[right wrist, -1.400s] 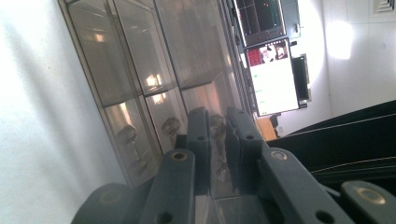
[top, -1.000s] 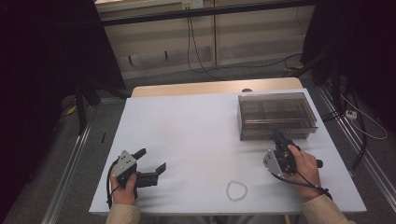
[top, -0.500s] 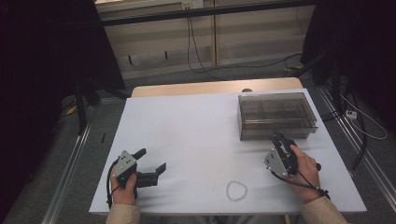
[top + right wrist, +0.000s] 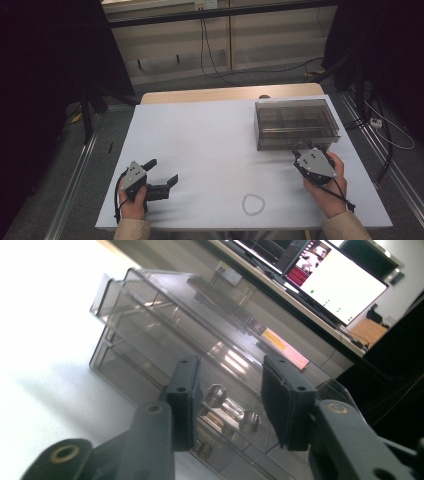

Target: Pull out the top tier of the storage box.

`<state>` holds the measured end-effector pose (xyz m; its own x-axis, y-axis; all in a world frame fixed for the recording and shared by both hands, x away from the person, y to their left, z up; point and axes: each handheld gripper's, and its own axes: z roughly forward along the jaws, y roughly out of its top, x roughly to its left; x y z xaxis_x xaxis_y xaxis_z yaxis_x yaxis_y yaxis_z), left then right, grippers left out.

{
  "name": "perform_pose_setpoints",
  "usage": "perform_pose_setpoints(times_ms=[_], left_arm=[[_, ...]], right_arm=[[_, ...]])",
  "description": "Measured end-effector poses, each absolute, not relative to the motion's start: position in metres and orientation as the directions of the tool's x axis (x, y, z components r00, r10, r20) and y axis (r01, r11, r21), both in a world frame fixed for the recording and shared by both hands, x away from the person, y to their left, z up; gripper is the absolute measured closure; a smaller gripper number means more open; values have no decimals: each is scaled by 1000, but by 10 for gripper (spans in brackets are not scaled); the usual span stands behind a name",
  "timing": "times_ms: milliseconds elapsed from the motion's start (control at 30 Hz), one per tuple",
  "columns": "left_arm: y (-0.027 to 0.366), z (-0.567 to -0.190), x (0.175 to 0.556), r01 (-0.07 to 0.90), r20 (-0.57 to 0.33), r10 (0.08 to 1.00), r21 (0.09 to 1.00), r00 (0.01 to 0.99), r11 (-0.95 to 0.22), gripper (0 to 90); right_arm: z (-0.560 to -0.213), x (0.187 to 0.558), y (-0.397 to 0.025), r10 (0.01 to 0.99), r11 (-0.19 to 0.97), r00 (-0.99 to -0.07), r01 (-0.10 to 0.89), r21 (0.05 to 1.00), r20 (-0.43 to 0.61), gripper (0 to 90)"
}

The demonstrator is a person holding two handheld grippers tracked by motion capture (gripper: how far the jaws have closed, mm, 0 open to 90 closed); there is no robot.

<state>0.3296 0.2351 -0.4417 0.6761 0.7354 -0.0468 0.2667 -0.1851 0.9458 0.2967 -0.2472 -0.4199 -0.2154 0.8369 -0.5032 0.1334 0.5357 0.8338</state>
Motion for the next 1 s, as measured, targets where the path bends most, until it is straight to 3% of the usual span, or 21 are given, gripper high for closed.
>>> perform_pose_setpoints(times_ms=[367, 633, 1000], left_arm=[[235, -442, 330, 270, -47, 735, 944, 676, -188, 26], [234, -443, 330, 272, -48, 735, 944, 677, -188, 26], [234, -443, 330, 272, -49, 734, 944, 677, -188, 27]], right_arm=[[-416, 294, -257, 947, 314, -119, 144, 938, -299, 502], [-412, 298, -259, 963, 243, -164, 178, 953, -215, 445], [-399, 310, -260, 942, 251, -283, 228, 941, -182, 402]])
